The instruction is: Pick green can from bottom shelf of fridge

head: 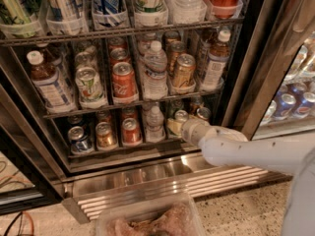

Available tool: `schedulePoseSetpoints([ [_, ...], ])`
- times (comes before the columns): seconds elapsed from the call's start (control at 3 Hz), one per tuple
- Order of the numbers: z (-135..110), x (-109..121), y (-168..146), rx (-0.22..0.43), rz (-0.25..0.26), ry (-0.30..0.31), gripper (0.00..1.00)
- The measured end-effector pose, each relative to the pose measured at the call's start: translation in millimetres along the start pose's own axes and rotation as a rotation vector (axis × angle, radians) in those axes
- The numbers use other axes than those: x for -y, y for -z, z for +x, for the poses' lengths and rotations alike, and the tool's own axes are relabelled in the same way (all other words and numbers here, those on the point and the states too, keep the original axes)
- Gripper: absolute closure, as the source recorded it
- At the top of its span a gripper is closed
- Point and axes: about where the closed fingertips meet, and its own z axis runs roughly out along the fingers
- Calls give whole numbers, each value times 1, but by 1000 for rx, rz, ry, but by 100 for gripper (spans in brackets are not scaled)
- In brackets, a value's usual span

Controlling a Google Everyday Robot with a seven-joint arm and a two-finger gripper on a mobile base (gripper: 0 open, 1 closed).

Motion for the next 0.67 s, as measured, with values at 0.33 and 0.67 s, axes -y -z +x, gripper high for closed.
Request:
schedulePoseSetpoints([
  [0.33, -1, -3, 2, -2, -7, -5, 100],
  [0.67, -3, -5, 6, -1, -14, -8, 100],
])
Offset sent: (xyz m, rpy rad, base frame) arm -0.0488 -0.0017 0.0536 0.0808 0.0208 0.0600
